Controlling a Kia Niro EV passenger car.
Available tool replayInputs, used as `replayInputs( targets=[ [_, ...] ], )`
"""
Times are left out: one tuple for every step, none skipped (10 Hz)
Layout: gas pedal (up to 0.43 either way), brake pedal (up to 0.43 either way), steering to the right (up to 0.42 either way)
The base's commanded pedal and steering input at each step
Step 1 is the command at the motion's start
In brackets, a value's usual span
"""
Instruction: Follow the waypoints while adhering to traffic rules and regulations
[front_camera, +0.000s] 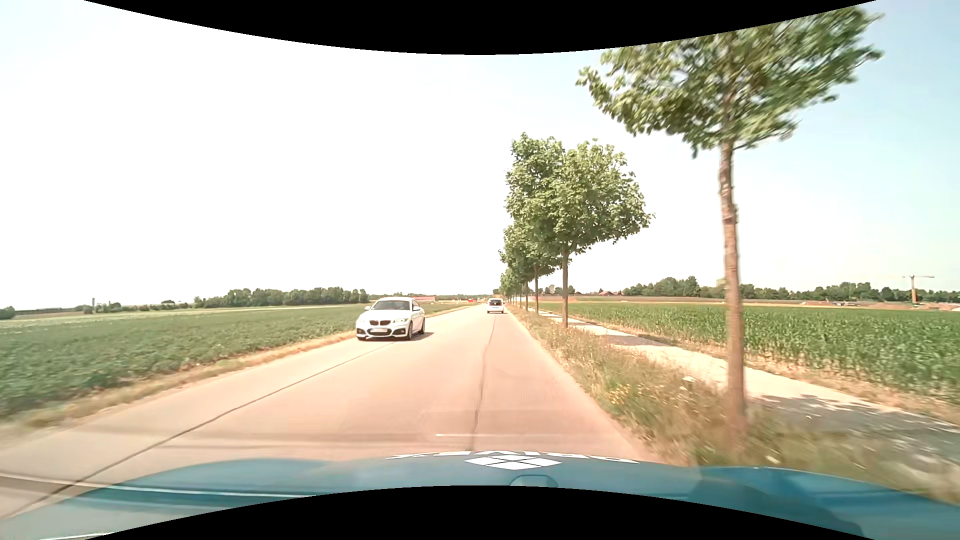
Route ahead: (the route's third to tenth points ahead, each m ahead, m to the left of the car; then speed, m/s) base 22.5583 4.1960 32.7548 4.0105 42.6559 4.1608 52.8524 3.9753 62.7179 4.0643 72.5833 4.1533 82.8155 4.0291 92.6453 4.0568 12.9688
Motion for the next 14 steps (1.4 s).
replayInputs(
  targets=[
    [0.098, 0.0, -0.002],
    [0.098, 0.0, -0.002],
    [0.098, 0.0, -0.003],
    [0.098, 0.0, -0.004],
    [0.098, 0.0, -0.004],
    [0.098, 0.0, -0.005],
    [0.098, 0.0, -0.005],
    [0.098, 0.0, -0.004],
    [0.098, 0.0, -0.004],
    [0.098, 0.0, -0.004],
    [0.098, 0.0, -0.004],
    [0.098, 0.0, -0.004],
    [0.098, 0.0, -0.003],
    [0.098, 0.0, -0.003]
  ],
)
